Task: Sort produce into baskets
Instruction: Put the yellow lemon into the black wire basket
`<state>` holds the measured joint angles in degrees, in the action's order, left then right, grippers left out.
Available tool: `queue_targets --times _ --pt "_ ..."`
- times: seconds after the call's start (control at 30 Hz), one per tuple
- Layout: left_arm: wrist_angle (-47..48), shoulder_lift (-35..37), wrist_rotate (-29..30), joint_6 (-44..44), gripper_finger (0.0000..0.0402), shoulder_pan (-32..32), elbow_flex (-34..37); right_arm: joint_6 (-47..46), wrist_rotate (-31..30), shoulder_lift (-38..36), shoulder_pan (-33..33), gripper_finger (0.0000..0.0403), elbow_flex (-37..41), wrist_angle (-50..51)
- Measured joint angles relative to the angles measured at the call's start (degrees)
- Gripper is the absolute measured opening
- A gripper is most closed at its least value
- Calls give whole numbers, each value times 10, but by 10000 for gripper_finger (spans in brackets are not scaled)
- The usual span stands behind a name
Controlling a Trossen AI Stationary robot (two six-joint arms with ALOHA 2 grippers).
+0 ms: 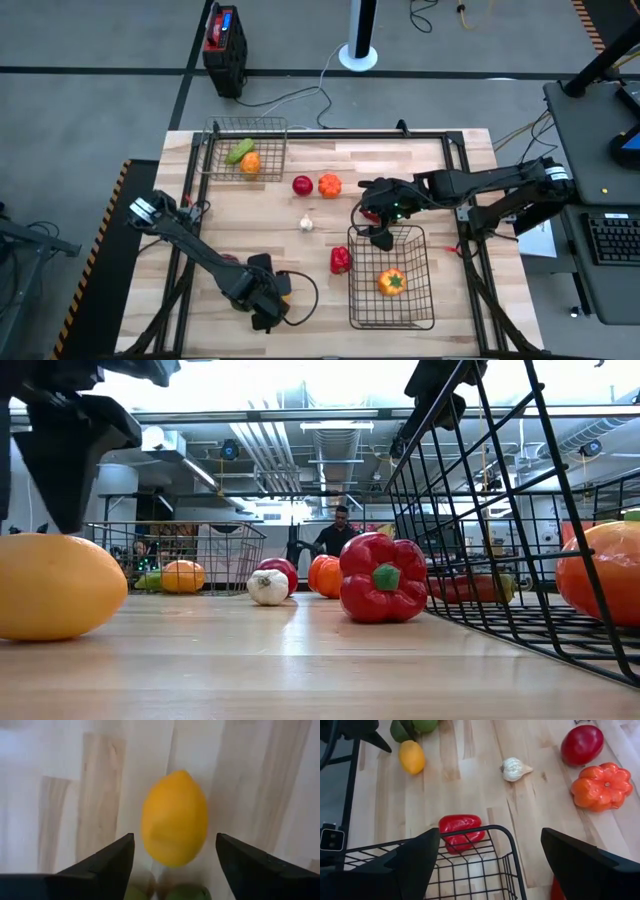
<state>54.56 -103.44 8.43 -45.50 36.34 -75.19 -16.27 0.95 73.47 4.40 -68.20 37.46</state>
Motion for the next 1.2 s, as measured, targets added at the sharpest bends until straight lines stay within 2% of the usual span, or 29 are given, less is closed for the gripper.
queue_targets --times 0.23,0.87,1.03,1.2 --pt "-26 -5 11 16 305 0 9 4 0 0 0 341 1 0" --pt "-68 -45 16 11 305 0 32 2 -1 0 1 344 14 -3" --pt "-73 -50 16 -6 286 0 62 0 -1 0 2 345 14 -3" --pt "-74 -48 16 19 243 -1 62 -6 -2 0 5 345 14 -4"
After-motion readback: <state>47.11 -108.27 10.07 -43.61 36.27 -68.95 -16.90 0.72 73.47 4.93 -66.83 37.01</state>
